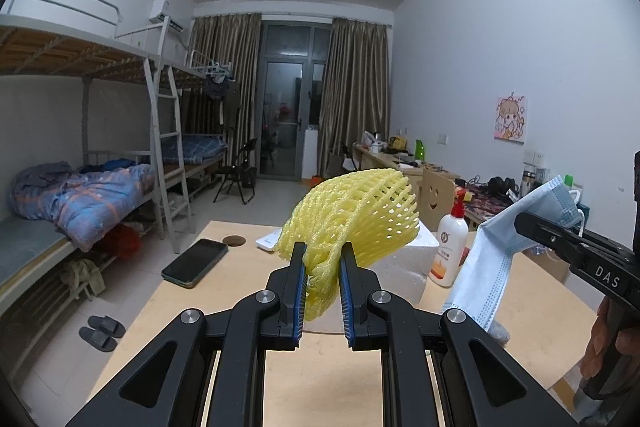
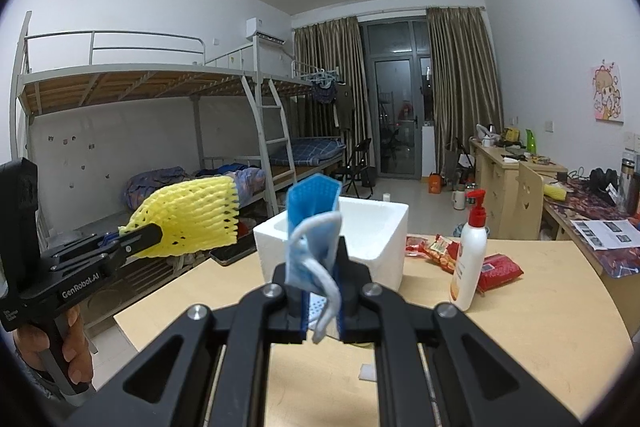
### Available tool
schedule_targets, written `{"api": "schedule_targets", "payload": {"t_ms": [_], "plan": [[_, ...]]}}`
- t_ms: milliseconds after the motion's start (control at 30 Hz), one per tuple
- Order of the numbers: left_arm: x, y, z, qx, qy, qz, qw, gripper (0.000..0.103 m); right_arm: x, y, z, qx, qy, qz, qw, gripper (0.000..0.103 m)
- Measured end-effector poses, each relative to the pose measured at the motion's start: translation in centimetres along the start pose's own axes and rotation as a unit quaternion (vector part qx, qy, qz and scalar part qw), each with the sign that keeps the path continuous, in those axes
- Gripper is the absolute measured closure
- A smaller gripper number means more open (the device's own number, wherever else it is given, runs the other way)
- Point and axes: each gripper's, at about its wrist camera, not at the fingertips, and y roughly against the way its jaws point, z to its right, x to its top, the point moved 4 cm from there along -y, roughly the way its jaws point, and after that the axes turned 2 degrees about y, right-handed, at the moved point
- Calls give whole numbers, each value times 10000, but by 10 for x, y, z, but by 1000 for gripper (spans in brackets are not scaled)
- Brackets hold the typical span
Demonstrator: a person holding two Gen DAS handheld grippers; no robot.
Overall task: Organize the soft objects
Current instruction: 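Lift the yellow net sleeve and blue mask and carry both toward the foam box, then lower the yellow net sleeve into the foam box and open the left tool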
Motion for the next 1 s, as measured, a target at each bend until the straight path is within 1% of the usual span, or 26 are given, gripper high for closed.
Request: {"api": "schedule_targets", "payload": {"t_ms": [400, 700, 1000], "plan": [[12, -25, 3, -61, -34, -57, 10000, 87, 17, -22, 9, 5, 2, -44, 10000, 90], [37, -48, 5, -109, -92, -38, 9999, 87, 33, -38, 14, -7, -16, -25, 10000, 90], [52, -70, 6, -150, -159, -60, 9997, 87, 50, -53, 19, -64, 4, 16, 10000, 90]]}}
